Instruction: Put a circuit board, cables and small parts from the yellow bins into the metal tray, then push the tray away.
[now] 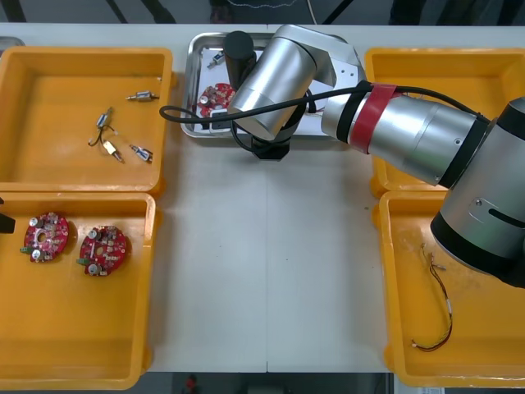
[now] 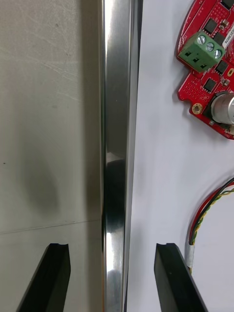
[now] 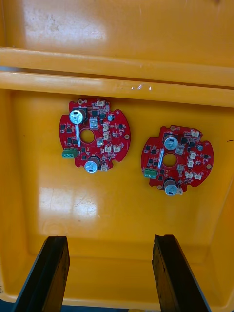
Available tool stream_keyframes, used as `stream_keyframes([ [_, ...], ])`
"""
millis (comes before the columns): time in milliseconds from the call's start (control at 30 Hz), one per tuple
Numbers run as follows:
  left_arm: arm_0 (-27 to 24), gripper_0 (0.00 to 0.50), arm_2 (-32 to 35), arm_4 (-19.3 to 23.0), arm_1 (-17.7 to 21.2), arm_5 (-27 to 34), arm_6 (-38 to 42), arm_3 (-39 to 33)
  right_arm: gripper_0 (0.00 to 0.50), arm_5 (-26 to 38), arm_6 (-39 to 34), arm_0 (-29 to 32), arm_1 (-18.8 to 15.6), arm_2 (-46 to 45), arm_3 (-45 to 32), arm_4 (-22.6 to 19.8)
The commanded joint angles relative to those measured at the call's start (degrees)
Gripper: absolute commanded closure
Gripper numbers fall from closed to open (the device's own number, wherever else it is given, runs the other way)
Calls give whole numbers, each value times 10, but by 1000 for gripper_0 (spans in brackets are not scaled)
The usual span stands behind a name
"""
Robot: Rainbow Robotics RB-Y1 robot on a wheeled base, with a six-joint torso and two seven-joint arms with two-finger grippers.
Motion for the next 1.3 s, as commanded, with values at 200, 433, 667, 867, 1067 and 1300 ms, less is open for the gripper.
stream_keyframes([
  [200, 8, 0, 18, -6, 25, 3, -17, -13, 0, 72, 12, -18, 10, -60, -55, 5],
  [433, 8, 0, 18, -6, 25, 3, -17, -13, 0, 205, 3, 41, 7, -160, -170, 37],
  [667, 8, 0, 18, -6, 25, 3, -17, -13, 0, 369, -89, 144, -11, -256, -373, 82],
  [867, 8, 0, 18, -6, 25, 3, -17, -13, 0, 411, -184, 232, -33, -312, -517, 98],
  [1067, 8, 0, 18, -6, 25, 3, -17, -13, 0, 411, -249, 287, -33, -384, -569, 92],
  [1300, 8, 0, 18, -6, 25, 3, -17, -13, 0, 411, -317, 375, -65, -440, -670, 104],
])
